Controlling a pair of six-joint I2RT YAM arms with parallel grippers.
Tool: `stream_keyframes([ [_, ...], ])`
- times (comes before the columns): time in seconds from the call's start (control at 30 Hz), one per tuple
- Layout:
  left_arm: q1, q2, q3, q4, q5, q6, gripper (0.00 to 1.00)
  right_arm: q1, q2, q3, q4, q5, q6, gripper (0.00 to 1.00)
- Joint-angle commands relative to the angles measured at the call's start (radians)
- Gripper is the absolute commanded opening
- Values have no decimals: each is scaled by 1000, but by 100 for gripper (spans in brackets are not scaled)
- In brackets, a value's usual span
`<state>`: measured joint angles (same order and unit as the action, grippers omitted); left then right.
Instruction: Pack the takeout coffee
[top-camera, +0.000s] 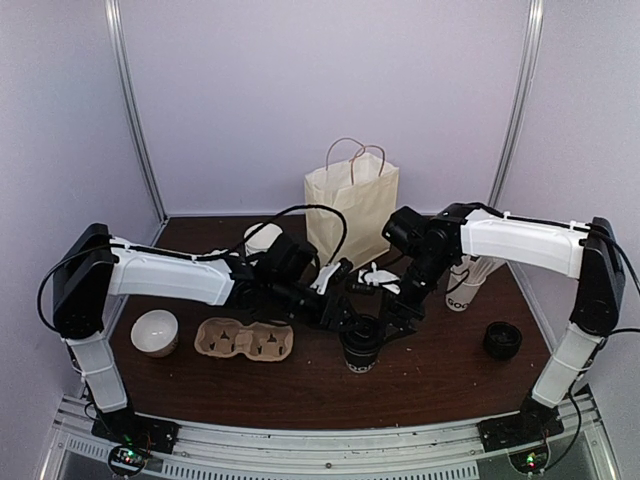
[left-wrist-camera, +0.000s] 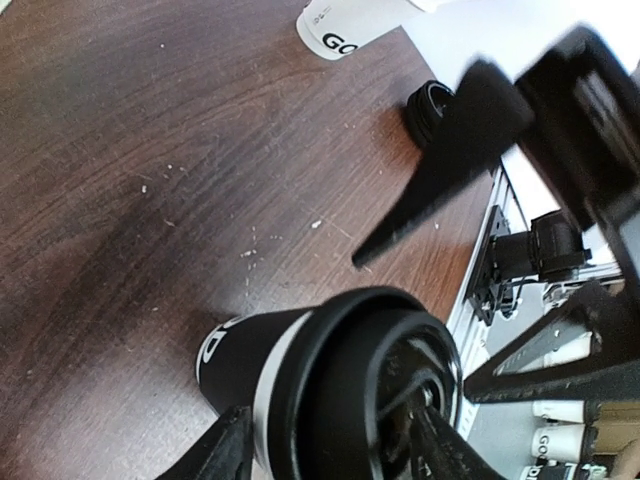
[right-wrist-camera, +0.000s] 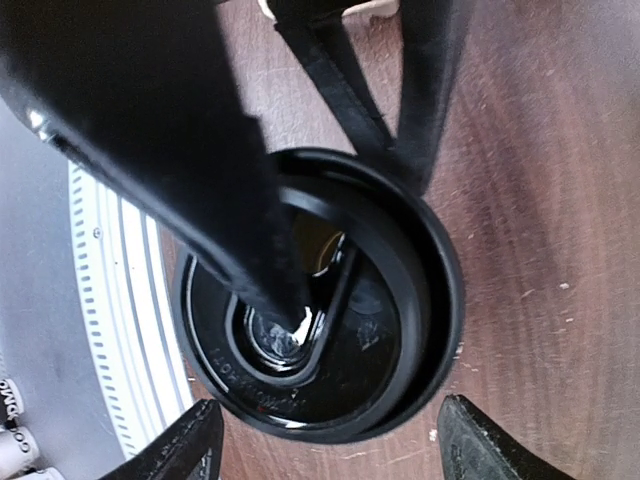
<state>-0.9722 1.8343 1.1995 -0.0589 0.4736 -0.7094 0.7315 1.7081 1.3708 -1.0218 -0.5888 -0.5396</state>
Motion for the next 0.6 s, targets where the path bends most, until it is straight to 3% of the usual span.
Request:
stream_keyframes([
  [0.0, -11, -70, 37, -75, -61, 64, 59, -6, -45, 35, -42, 44, -25, 79],
  [0.13, -10, -87, 35, -120, -93, 90, 64, -5, -56, 19, -36, 61, -24, 80],
  [0.17, -11, -94, 34, -125, -95, 99, 74, -4, -56, 15, -34, 70, -25, 81],
  [0.2, -11, -108, 31, -132, -101, 108, 94, -2, -57, 10, -35, 84, -26, 81],
  [0.23, -10, -123, 26, -137, -121, 117, 97, 1, -61, 2, -36, 100, -28, 81],
  [0.43, -9, -170, 43, -254, -284, 225, 98, 28, -114, -58, -29, 168, -32, 81],
  [0.57, -6, -191, 12, -258, -360, 204, 98, 53, -120, -84, 2, 227, -18, 81],
])
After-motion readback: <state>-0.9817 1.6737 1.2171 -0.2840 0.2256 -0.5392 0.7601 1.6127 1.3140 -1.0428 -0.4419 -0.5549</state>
